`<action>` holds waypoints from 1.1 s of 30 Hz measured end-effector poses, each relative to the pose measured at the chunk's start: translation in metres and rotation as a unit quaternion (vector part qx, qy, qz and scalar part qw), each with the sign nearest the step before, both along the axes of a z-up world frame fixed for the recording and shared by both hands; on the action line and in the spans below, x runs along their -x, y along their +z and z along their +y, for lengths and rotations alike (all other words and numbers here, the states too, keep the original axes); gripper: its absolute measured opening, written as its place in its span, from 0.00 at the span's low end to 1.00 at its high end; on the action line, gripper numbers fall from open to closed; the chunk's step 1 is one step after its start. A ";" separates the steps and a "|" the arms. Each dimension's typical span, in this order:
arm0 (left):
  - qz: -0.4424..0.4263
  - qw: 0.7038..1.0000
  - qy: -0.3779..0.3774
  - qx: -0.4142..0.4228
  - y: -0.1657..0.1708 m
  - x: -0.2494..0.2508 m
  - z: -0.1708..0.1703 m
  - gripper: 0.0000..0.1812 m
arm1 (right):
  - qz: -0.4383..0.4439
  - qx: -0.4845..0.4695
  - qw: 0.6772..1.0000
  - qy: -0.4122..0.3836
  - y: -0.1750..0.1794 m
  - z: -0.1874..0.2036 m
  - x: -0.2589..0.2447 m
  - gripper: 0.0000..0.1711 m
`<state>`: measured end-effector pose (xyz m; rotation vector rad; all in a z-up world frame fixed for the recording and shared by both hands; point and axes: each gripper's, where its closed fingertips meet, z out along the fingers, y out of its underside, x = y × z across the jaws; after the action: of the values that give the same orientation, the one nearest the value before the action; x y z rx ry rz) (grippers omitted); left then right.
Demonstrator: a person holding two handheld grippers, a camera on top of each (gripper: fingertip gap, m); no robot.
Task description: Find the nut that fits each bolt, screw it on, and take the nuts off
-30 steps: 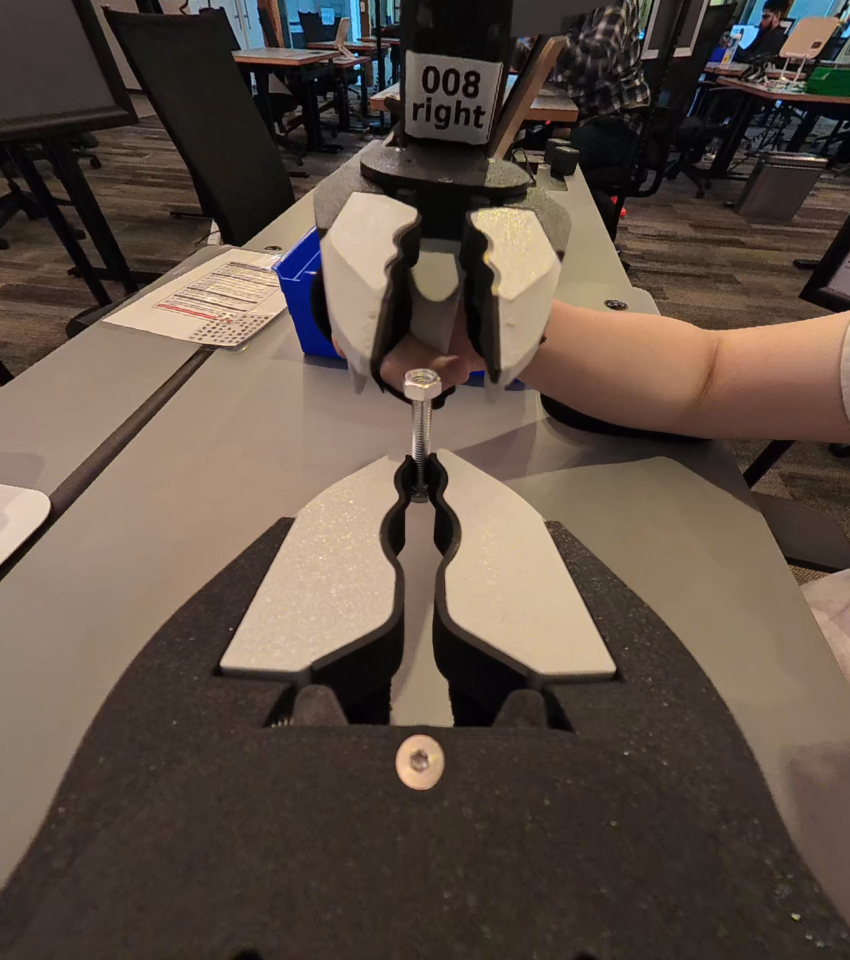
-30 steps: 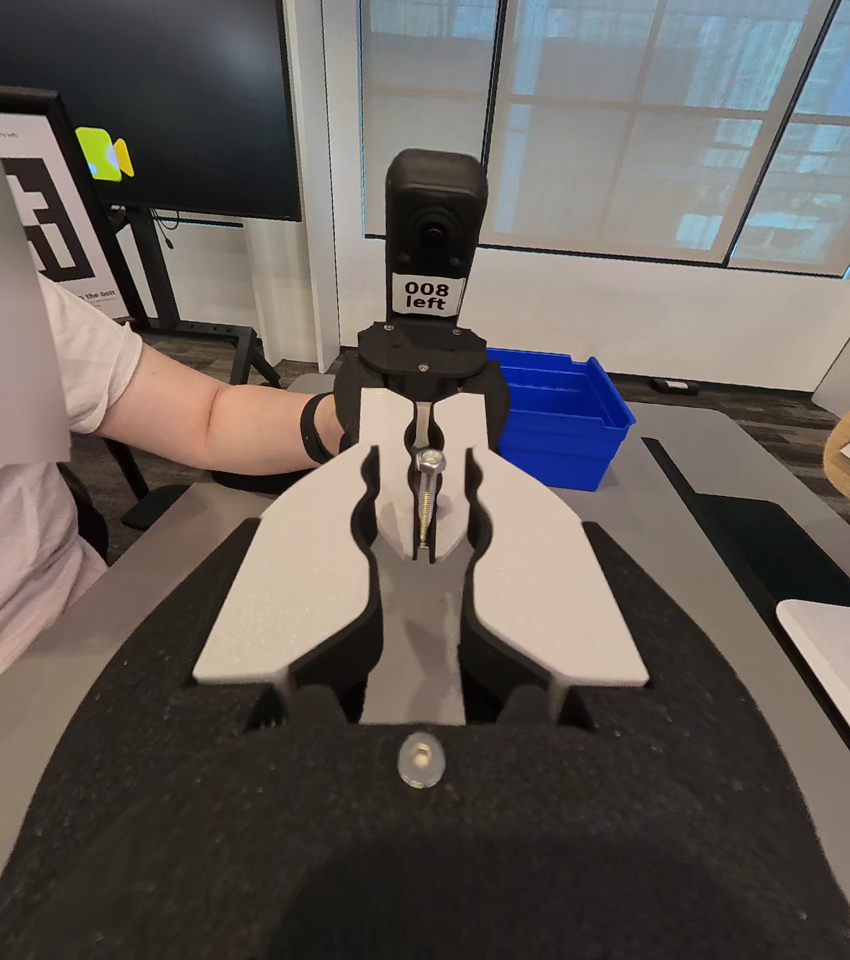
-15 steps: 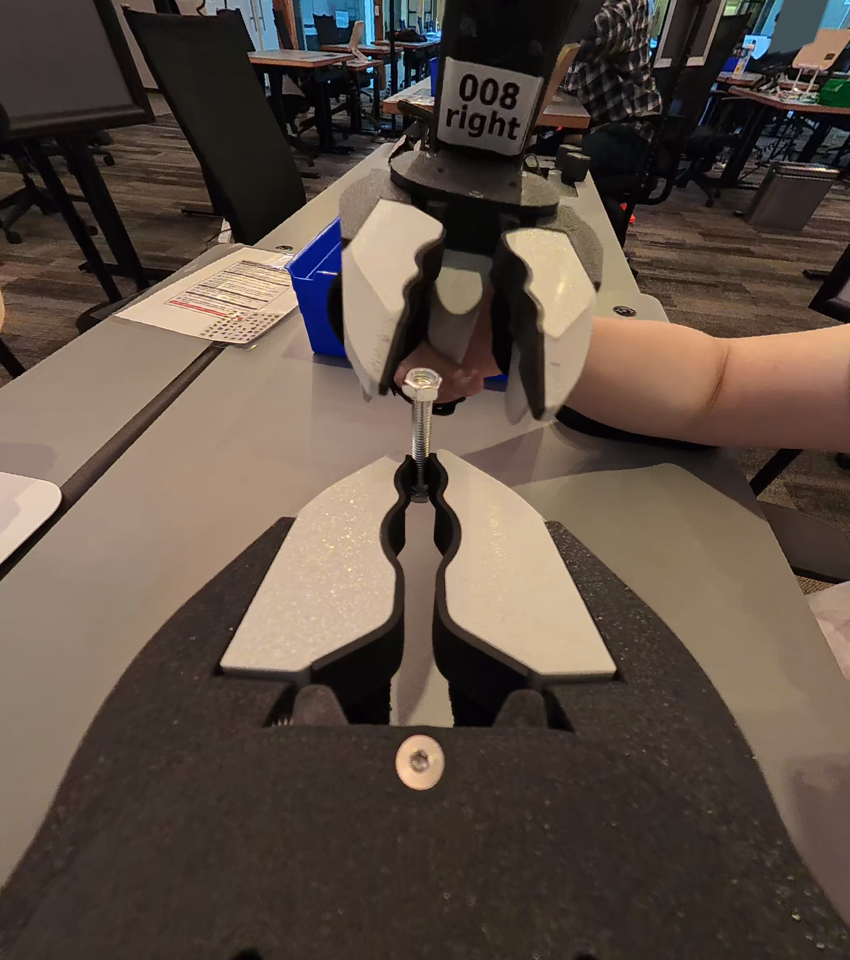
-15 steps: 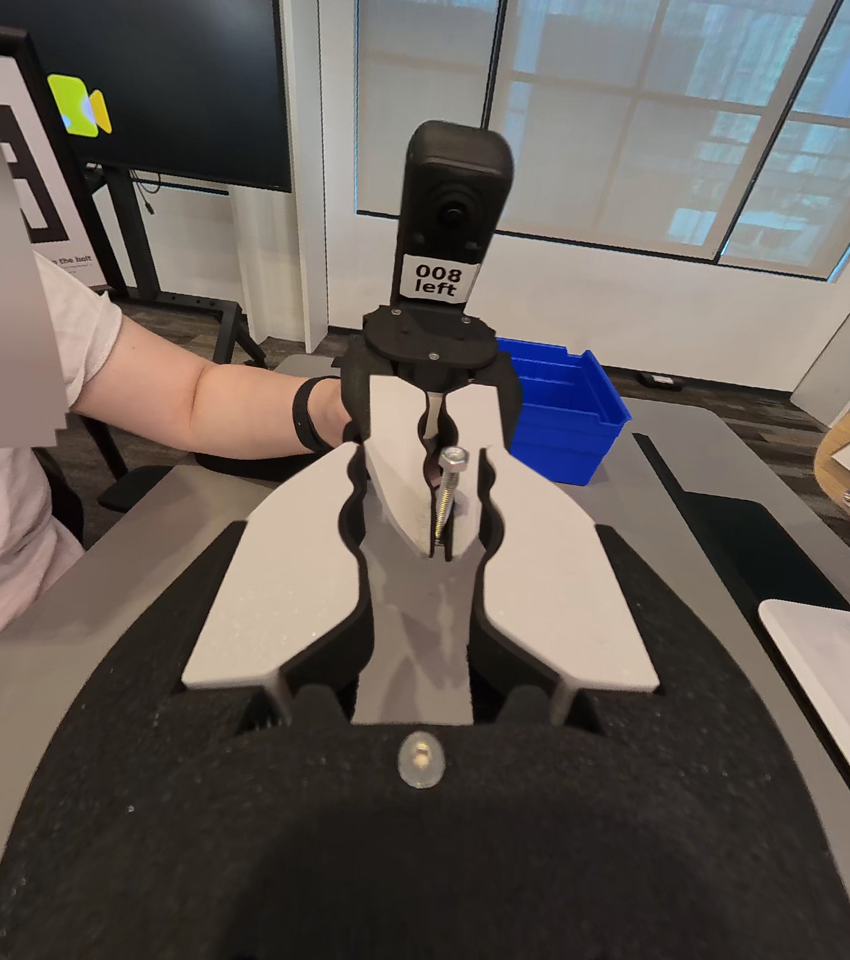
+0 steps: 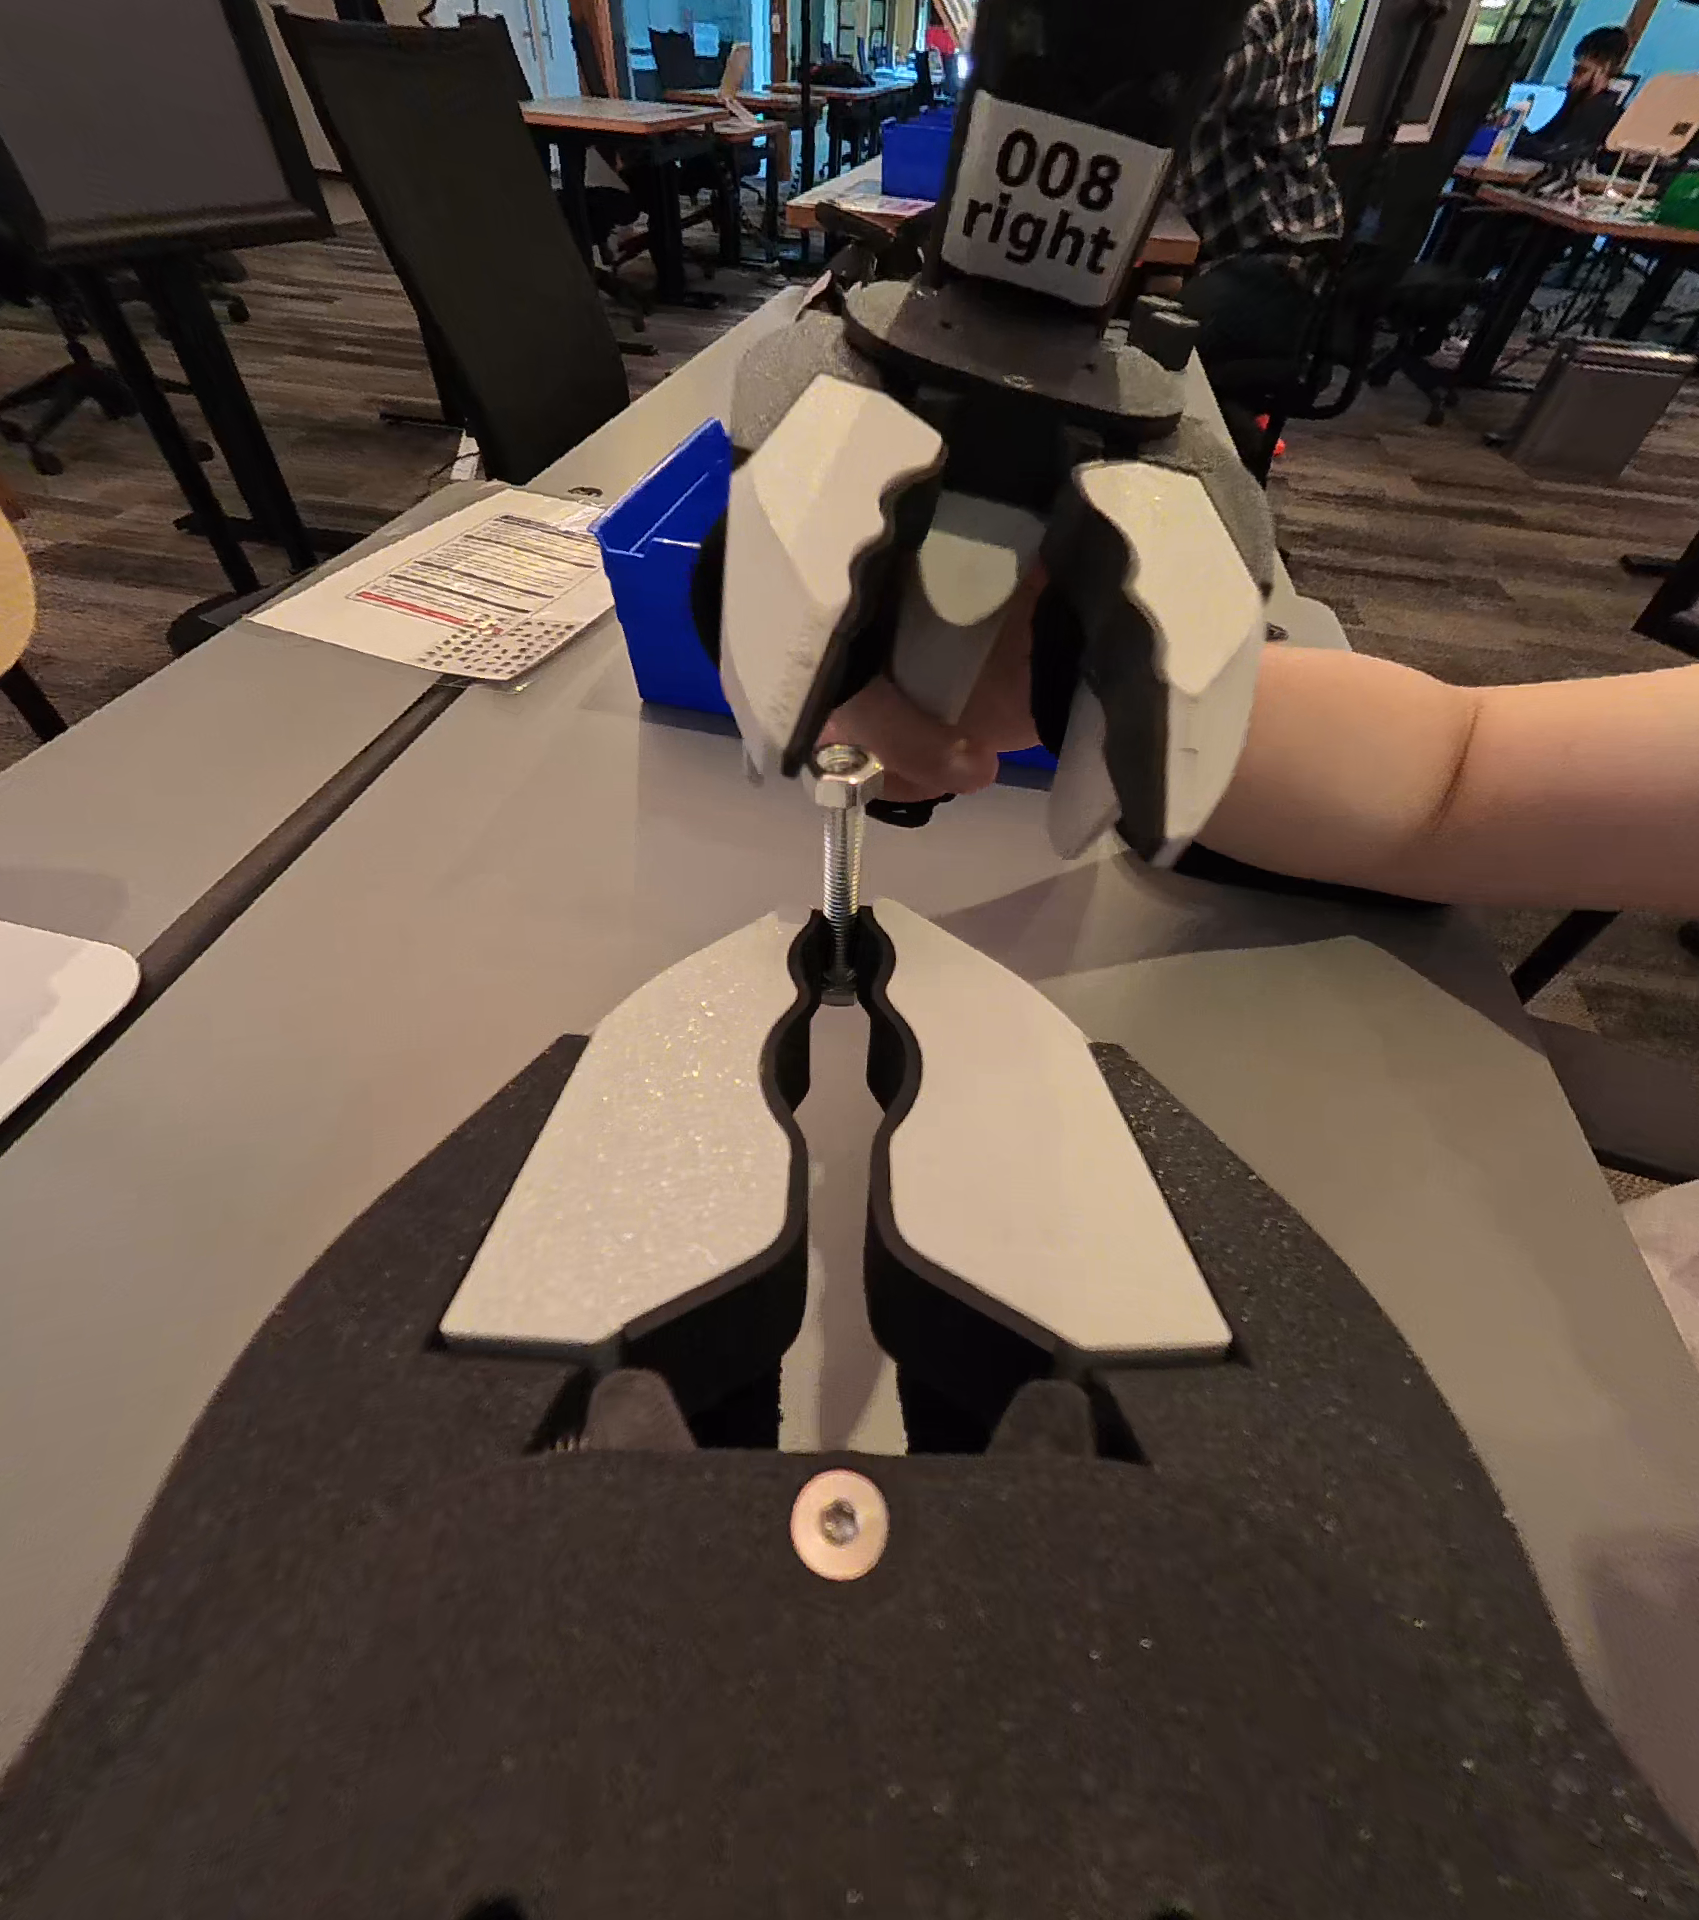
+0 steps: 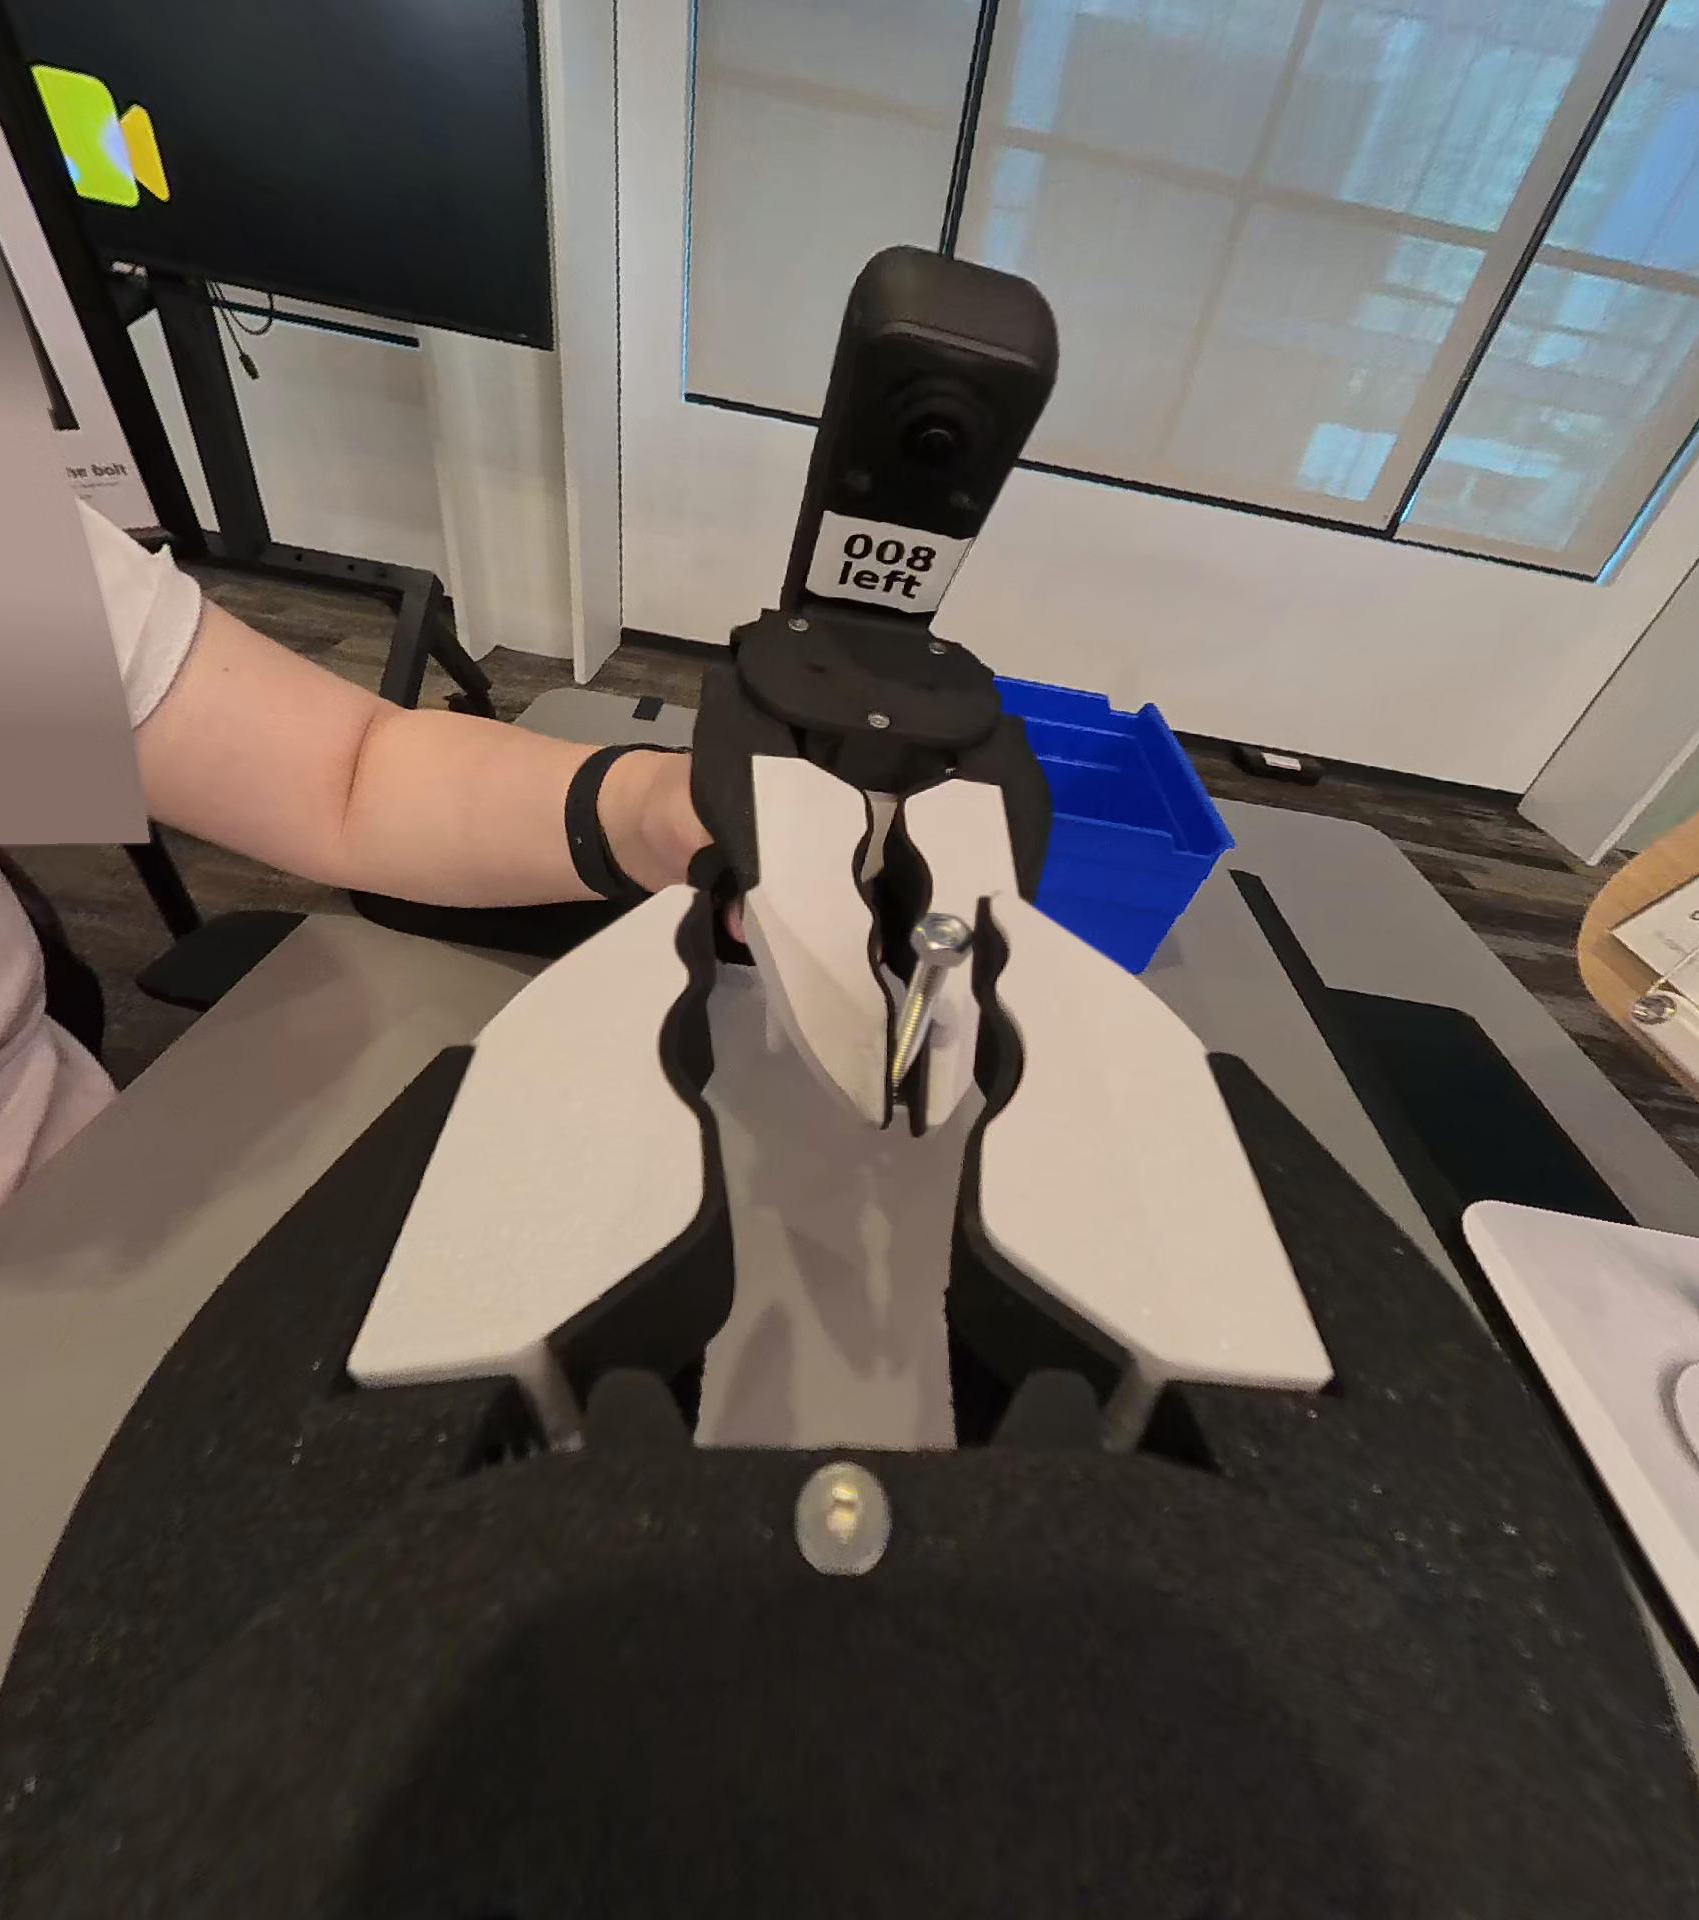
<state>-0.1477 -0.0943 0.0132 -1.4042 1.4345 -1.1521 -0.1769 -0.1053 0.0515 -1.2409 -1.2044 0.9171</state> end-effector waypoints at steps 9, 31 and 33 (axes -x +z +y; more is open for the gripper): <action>-0.014 1.000 -0.002 0.011 0.006 0.004 0.003 0.02 | 0.019 0.010 1.000 -0.016 0.005 0.007 -0.008 0.28; -0.011 1.000 0.019 -0.002 0.007 0.007 0.009 0.02 | -0.024 -0.016 1.000 -0.002 -0.004 0.000 -0.006 0.24; -0.013 1.000 0.010 0.006 0.008 0.007 0.006 0.02 | -0.007 -0.007 1.000 -0.009 0.001 0.003 -0.008 0.23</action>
<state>-0.1543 -0.0884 0.0213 -1.4034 1.3950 -1.1631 -0.1688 -0.1026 0.0521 -1.2474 -1.2078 0.8873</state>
